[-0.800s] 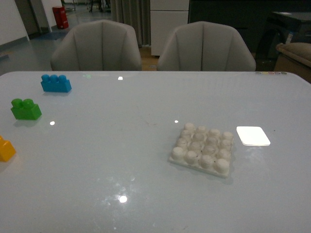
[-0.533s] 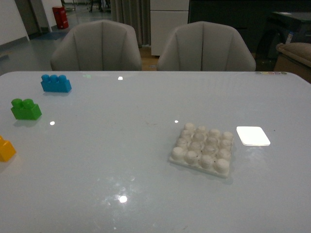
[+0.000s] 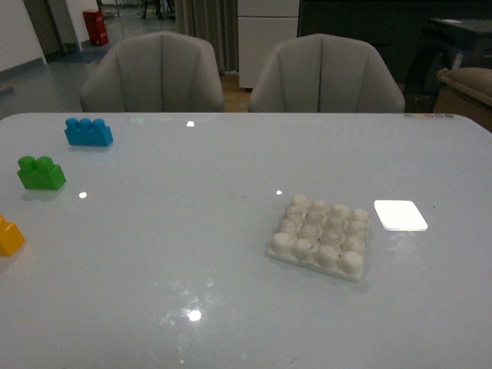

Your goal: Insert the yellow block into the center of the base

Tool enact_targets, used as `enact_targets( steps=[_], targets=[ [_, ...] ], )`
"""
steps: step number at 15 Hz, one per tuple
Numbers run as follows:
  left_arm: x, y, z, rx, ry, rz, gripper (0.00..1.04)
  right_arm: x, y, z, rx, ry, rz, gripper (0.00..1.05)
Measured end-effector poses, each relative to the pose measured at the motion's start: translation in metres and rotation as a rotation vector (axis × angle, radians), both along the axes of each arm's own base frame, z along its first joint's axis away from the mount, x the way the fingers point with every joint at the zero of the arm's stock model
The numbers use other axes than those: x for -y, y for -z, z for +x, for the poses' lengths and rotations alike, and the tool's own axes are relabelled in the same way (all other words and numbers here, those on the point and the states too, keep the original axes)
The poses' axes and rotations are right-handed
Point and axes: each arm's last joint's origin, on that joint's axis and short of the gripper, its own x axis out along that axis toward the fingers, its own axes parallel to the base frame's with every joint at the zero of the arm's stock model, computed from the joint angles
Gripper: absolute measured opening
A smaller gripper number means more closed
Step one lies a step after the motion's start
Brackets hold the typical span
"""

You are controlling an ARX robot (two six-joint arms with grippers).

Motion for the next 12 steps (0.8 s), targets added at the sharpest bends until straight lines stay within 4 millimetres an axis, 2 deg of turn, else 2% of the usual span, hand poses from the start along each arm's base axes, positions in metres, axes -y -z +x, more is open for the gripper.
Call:
enact_targets(
  steps=[1, 2, 4, 6, 7, 8, 10, 11, 12],
  targets=[
    [0.000, 0.000, 0.000, 0.000, 0.000, 0.000, 0.98, 0.001, 0.002, 0.000, -0.047, 0.019, 0.014, 0.98],
    [0.000, 0.000, 0.000, 0.000, 0.000, 0.000, 0.98, 0.006, -0.003, 0.009, -0.115, 0.061, 0.078, 0.98],
    [0.000, 0.000, 0.000, 0.000, 0.000, 0.000, 0.98, 0.017, -0.034, 0.033, -0.033, 0.109, 0.110, 0.98],
    [0.000, 0.000, 0.000, 0.001, 0.000, 0.000, 0.98, 0.020, -0.061, 0.066, 0.024, 0.076, 0.104, 0.98],
    [0.000, 0.000, 0.000, 0.000, 0.000, 0.000, 0.98, 0.020, -0.074, 0.093, 0.022, 0.058, 0.105, 0.98],
    [0.000, 0.000, 0.000, 0.000, 0.000, 0.000, 0.98, 0.021, -0.082, 0.130, -0.050, 0.044, 0.118, 0.98],
    [0.000, 0.000, 0.000, 0.000, 0.000, 0.000, 0.98, 0.016, -0.071, 0.201, -0.265, 0.015, 0.143, 0.98],
    [0.000, 0.000, 0.000, 0.000, 0.000, 0.000, 0.98, 0.010, -0.058, 0.236, -0.379, -0.004, 0.150, 0.98],
    [0.000, 0.000, 0.000, 0.000, 0.000, 0.000, 0.98, 0.003, -0.044, 0.260, -0.475, -0.027, 0.156, 0.98]
  ],
)
